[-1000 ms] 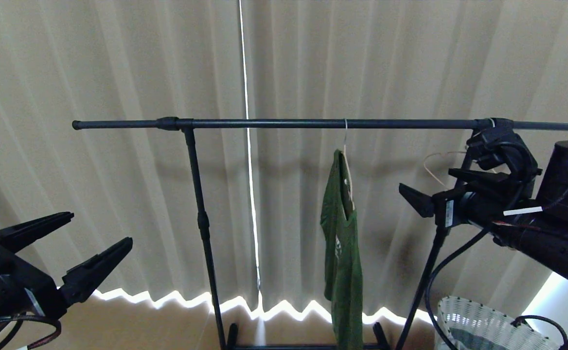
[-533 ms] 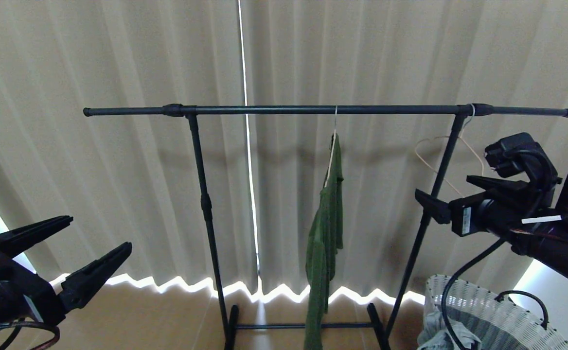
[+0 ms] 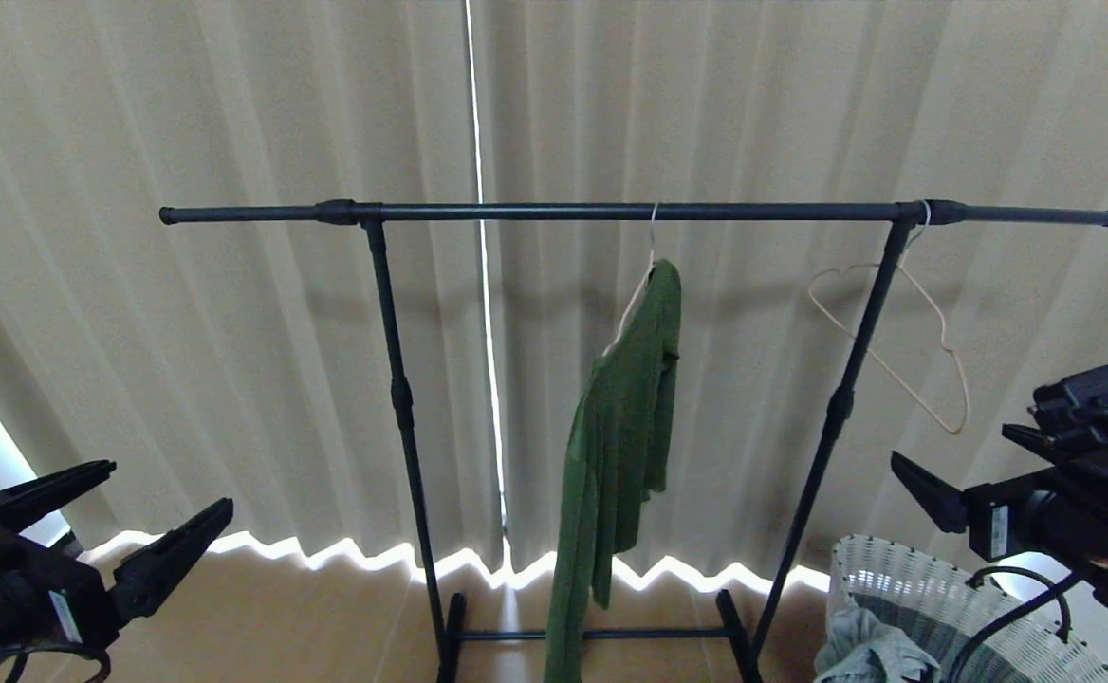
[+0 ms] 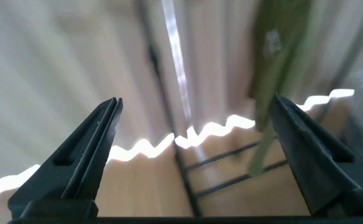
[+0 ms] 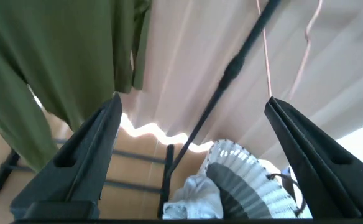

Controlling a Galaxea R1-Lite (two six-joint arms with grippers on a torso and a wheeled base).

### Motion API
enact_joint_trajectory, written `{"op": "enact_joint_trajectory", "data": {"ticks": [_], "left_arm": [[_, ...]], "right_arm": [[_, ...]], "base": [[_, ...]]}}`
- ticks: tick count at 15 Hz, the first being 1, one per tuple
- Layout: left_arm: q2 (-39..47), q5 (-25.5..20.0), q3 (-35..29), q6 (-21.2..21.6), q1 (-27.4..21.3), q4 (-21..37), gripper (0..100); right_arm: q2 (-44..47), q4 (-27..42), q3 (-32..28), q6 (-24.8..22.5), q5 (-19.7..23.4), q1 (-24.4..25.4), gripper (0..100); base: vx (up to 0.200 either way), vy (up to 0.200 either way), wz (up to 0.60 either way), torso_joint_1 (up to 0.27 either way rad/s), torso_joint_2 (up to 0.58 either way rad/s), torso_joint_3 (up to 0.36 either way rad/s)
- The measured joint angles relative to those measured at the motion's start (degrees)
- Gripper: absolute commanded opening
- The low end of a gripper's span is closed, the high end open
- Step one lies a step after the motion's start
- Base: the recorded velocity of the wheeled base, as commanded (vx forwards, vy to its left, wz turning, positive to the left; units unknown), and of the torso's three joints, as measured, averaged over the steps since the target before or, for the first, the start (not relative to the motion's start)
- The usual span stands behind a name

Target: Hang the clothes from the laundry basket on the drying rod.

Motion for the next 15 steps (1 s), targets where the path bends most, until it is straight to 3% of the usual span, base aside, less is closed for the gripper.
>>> {"op": "enact_joint_trajectory", "data": {"ticks": [4, 8, 12, 15], "left_arm": [[-0.5, 0.1, -0.7, -0.1, 4.1, 4.4, 100], [-5.0, -0.3, -6.1, -0.1, 4.4, 21.1, 100], [-8.7, -0.3, -7.4, 0.1, 4.2, 22.2, 100], [-9.6, -0.3, -7.1, 0.2, 4.1, 22.2, 100]], "right_arm": [[-1.3, -8.8, 7.5, 0.1, 0.2, -0.2, 100], [-0.7, -9.1, 9.5, 0.0, -0.2, -0.2, 100], [-0.6, -9.4, 11.0, 0.0, -0.2, -0.3, 100], [-0.7, -9.4, 11.4, 0.0, -0.2, -0.5, 100]], "base": [[0.000, 0.000, 0.00, 0.000, 0.00, 0.000], [0.000, 0.000, 0.00, 0.000, 0.00, 0.000], [0.000, 0.000, 0.00, 0.000, 0.00, 0.000], [0.000, 0.000, -0.60, 0.002, 0.00, 0.001]]}}
